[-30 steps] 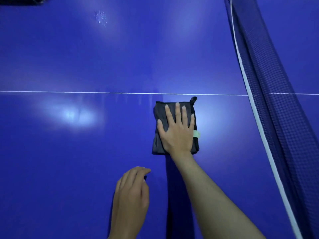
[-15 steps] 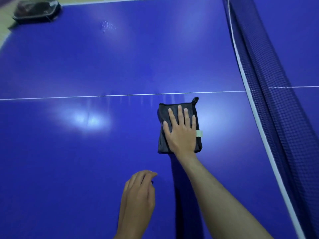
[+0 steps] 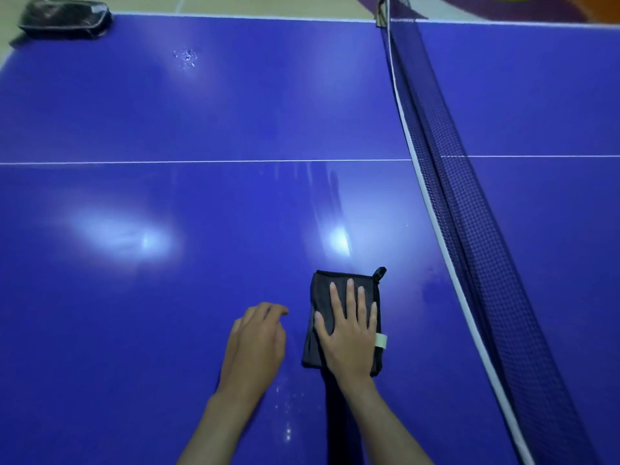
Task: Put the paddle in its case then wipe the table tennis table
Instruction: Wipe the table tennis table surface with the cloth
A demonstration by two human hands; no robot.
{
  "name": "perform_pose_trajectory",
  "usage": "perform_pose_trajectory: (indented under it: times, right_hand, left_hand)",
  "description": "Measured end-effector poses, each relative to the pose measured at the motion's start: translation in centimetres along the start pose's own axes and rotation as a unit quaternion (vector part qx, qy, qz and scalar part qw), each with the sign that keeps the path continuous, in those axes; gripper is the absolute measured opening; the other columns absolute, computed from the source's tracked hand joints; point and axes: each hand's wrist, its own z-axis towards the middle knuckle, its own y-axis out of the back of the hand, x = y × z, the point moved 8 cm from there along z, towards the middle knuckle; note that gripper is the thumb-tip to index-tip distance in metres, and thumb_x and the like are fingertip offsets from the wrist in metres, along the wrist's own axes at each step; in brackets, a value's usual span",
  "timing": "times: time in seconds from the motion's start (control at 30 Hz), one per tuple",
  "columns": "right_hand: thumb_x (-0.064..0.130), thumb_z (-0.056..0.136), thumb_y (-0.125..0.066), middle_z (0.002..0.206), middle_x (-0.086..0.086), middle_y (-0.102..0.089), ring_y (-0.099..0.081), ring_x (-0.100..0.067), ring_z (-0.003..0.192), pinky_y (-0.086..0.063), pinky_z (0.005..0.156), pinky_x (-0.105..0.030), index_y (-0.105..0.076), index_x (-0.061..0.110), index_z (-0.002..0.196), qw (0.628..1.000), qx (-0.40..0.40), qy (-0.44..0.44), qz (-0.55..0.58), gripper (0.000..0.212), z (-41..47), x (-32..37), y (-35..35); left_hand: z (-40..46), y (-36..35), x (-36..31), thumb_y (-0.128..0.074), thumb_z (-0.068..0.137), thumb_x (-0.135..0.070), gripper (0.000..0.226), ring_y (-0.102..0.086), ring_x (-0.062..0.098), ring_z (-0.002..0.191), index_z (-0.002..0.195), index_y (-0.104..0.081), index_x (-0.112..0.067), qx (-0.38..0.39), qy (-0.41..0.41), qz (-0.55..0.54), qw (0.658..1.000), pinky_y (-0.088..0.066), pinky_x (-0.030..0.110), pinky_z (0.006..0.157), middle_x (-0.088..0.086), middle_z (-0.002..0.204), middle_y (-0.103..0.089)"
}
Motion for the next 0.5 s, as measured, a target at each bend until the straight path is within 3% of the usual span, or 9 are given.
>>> perform_pose_trajectory:
  times: [0.1,0.2,0.5]
  right_hand:
    - [0.071,0.101,-0.037,0.174,0.002,-0.014,-0.012,-0.021,0.161,-0.017,0.128,-0.053,-0.025,0.038,0.164,1.000,0.003,-0.018,0.004,0.072,0.1,-0.2,0.2]
    - [0.067,0.104,-0.035,0.175,0.001,-0.013,-0.012,-0.023,0.161,-0.018,0.128,-0.054,-0.023,0.039,0.164,1.000,-0.004,-0.010,-0.002,0.068,3.6,-0.4,-0.2]
    - [0.058,0.104,-0.031,0.173,-0.001,-0.021,-0.017,-0.025,0.160,-0.012,0.129,-0.053,-0.030,0.039,0.163,0.998,-0.034,0.049,0.007,0.062,23.7,-0.9,-1.6]
  left_hand:
    - [0.5,-0.3,-0.8,-0.064,0.093,-0.007,0.024,-0.062,0.018,0.098,0.112,-0.067,-0.021,-0.004,-0.008,-0.005,1.000,-0.050,0.037,0.084,-0.010,0.106,-0.065]
    - [2.4,-0.9,-1.0,-0.063,0.093,-0.003,0.025,-0.062,0.015,0.097,0.111,-0.068,-0.020,-0.017,0.000,-0.018,1.000,-0.051,0.036,0.085,-0.011,0.106,-0.066]
    - [10.4,-5.7,-2.4,-0.061,0.091,-0.001,0.028,-0.058,0.008,0.102,0.108,-0.068,-0.022,-0.045,0.047,-0.039,0.997,-0.044,0.029,0.088,-0.015,0.106,-0.064]
